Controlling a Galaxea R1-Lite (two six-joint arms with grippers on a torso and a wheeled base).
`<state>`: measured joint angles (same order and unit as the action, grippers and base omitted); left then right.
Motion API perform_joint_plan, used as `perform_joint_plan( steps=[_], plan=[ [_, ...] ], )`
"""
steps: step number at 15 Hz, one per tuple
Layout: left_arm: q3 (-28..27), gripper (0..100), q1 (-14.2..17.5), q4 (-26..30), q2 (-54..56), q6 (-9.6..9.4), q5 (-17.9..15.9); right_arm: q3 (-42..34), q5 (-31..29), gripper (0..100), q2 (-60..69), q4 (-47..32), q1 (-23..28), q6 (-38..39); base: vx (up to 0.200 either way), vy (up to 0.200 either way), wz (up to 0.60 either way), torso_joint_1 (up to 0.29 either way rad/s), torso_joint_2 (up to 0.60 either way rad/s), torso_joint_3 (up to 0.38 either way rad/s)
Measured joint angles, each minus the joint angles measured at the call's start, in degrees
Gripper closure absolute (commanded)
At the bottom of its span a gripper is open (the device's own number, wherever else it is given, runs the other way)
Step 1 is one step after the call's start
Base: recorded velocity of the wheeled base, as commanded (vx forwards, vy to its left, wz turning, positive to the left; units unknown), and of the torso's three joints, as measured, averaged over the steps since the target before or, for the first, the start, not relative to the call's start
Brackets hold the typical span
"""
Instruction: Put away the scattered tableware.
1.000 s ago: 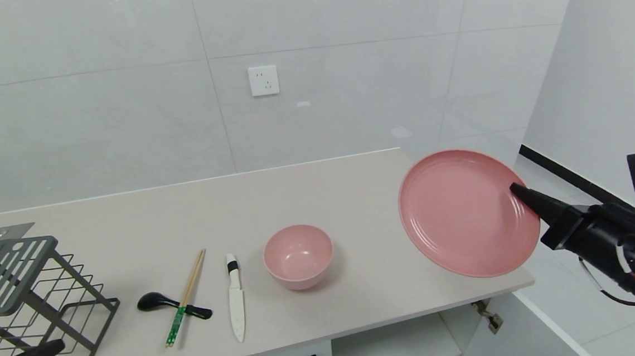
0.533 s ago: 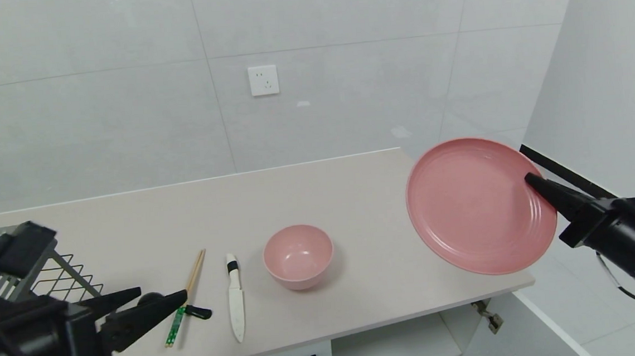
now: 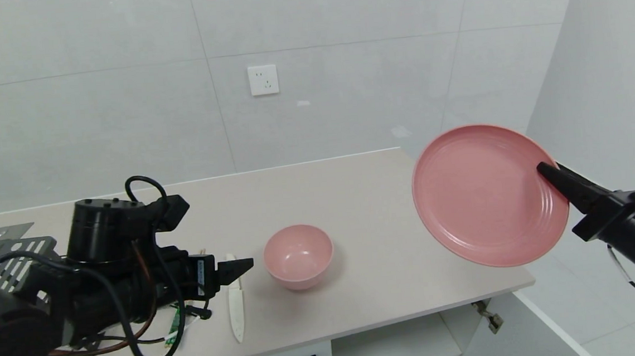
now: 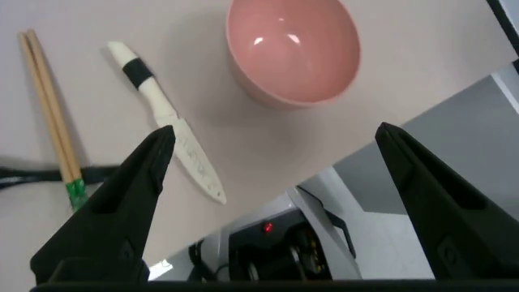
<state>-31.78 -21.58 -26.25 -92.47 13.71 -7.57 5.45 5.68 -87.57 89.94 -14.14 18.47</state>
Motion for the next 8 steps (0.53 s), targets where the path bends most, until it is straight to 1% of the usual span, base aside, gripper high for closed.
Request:
perform_joint_plan(
  steps=[2, 5, 8],
  plan=[
    [-1.7, 0, -0.3, -3.6, -4.5, -0.12, 0.1, 0.0, 0.0, 100, 0.2, 0.0, 0.0, 0.0, 0.000, 0.000, 0.00, 0.000, 0.00, 0.000],
    [-4.3, 0, -1.3, -5.1, -9.9, -0.22, 0.2, 0.0, 0.0, 100, 0.4, 0.0, 0.0, 0.0, 0.000, 0.000, 0.00, 0.000, 0.00, 0.000],
    [-6.4, 0, -2.1, -7.9, -14.8, -0.34, 1.5, 0.0, 0.0, 100, 0.4, 0.0, 0.0, -0.1, 0.000, 0.000, 0.00, 0.000, 0.00, 0.000]
  ],
)
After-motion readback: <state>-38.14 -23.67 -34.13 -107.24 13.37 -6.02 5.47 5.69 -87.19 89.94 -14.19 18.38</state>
